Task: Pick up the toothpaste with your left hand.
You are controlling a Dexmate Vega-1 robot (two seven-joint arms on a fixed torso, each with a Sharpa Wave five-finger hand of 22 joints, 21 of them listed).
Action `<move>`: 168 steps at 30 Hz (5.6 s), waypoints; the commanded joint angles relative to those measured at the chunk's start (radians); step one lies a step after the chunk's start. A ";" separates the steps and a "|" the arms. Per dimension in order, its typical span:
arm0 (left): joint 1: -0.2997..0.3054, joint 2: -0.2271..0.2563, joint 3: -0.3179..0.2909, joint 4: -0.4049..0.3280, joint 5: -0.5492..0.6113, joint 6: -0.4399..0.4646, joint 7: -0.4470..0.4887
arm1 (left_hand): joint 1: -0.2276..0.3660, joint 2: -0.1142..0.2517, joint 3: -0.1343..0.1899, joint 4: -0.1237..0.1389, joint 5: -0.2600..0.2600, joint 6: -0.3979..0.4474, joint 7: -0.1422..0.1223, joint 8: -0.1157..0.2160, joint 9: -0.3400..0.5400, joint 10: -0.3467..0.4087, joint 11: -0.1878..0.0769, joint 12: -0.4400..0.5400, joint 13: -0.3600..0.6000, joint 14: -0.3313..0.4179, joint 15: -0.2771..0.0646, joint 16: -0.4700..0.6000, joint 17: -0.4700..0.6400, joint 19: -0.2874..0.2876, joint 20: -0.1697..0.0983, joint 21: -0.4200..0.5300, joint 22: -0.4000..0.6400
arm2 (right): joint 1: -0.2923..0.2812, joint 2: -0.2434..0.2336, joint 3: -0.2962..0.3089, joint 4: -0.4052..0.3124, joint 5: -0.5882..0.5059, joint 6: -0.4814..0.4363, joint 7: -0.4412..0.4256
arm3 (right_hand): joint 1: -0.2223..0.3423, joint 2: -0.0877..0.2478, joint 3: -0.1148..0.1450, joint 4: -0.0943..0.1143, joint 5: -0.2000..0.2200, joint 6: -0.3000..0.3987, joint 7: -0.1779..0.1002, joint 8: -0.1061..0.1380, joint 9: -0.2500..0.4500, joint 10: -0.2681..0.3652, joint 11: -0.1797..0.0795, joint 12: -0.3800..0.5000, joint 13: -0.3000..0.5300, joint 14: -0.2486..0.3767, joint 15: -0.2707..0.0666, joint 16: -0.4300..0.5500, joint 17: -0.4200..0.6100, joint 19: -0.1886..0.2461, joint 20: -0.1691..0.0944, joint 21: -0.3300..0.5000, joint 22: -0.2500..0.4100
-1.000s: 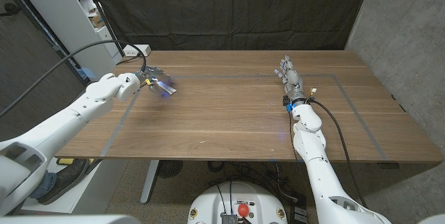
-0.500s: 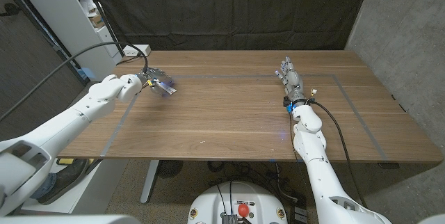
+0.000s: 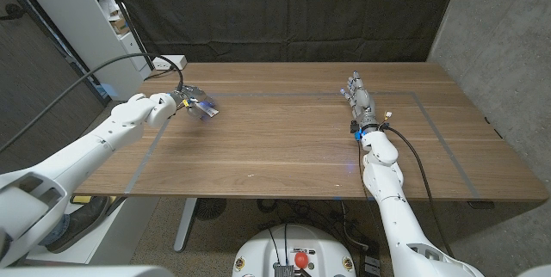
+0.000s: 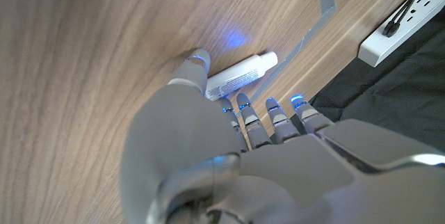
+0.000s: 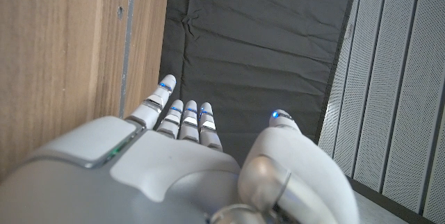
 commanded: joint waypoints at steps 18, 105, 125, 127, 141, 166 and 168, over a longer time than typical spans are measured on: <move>0.012 -0.020 0.015 0.040 -0.014 0.028 0.085 | 0.047 0.030 -0.021 -0.002 -0.030 0.172 -0.027 0.029 0.004 0.157 -0.027 0.027 0.008 0.130 -0.105 0.015 0.001 0.058 0.010 0.006 0.005 | 0.013 -0.004 0.014 0.023 -0.004 -0.014 0.012 | -0.006 0.001 -0.007 -0.003 0.005 0.011 -0.003 0.004 0.001 0.009 -0.001 -0.001 0.002 0.014 -0.002 0.004 -0.002 0.017 0.001 -0.010 0.003; 0.105 0.028 -0.064 -0.107 0.001 0.102 0.117 | 0.081 0.059 -0.044 0.001 -0.119 0.587 -0.028 0.093 0.004 0.545 -0.048 0.012 0.036 0.388 -0.132 0.007 0.004 0.164 0.001 -0.003 0.003 | 0.038 0.017 0.008 0.042 0.007 0.027 0.033 | -0.010 0.005 -0.013 -0.008 0.010 0.011 -0.003 0.002 0.001 0.014 0.001 -0.001 0.002 0.016 0.000 0.002 -0.003 0.027 0.007 -0.044 0.004; 0.154 0.066 -0.117 -0.216 0.020 0.115 0.131 | 0.071 0.058 -0.045 0.004 -0.119 0.588 -0.028 0.089 0.005 0.546 -0.047 0.003 0.041 0.390 -0.134 0.000 0.004 0.162 0.011 -0.006 0.003 | 0.028 0.006 0.005 0.002 0.018 0.010 0.034 | -0.011 0.006 -0.014 -0.009 0.011 0.015 0.004 0.004 0.001 0.015 0.002 -0.001 0.002 0.018 0.001 0.003 -0.004 0.032 0.004 -0.050 0.004; 0.162 0.068 -0.128 -0.229 0.016 0.121 0.130 | 0.071 0.058 -0.045 0.004 -0.119 0.586 -0.029 0.088 0.006 0.547 -0.047 0.003 0.041 0.391 -0.133 -0.001 0.004 0.162 0.011 -0.007 0.003 | 0.027 0.006 0.004 0.002 0.019 0.014 0.035 | -0.011 0.006 -0.014 -0.009 0.011 0.016 0.003 0.004 0.001 0.015 0.003 -0.001 0.002 0.018 0.001 0.002 -0.004 0.032 0.004 -0.051 0.004; 0.183 0.083 -0.172 -0.278 0.013 0.119 0.132 | 0.070 0.058 -0.043 0.003 -0.119 0.594 -0.030 0.089 0.006 0.552 -0.048 0.000 0.045 0.394 -0.135 -0.003 0.004 0.162 0.012 -0.008 0.003 | 0.011 0.008 -0.005 -0.015 0.028 0.031 0.029 | -0.011 0.007 -0.015 -0.010 0.011 0.017 0.005 0.004 0.001 0.017 0.003 -0.001 0.002 0.020 0.000 0.003 -0.004 0.035 0.004 -0.055 0.004; 0.217 0.083 -0.236 -0.373 0.005 0.138 0.102 | 0.064 0.059 -0.041 0.005 -0.119 0.603 -0.028 0.091 0.008 0.564 -0.048 -0.004 0.051 0.401 -0.135 -0.006 0.005 0.163 0.012 -0.009 0.004 | -0.012 -0.002 -0.013 -0.040 0.051 0.041 0.024 | -0.010 0.008 -0.016 -0.012 0.013 0.023 0.005 0.005 0.001 0.024 0.002 0.001 0.002 0.025 -0.002 0.003 -0.005 0.041 0.001 -0.062 0.005; 0.224 0.087 -0.245 -0.386 0.002 0.142 0.090 | 0.064 0.060 -0.040 0.004 -0.119 0.605 -0.029 0.092 0.008 0.565 -0.048 -0.004 0.051 0.402 -0.136 -0.006 0.005 0.164 0.010 -0.009 0.004 | -0.014 -0.004 -0.014 -0.042 0.053 0.041 0.025 | -0.010 0.008 -0.016 -0.013 0.013 0.023 0.005 0.005 0.001 0.024 0.002 0.001 0.002 0.025 -0.001 0.003 -0.005 0.042 0.001 -0.062 0.005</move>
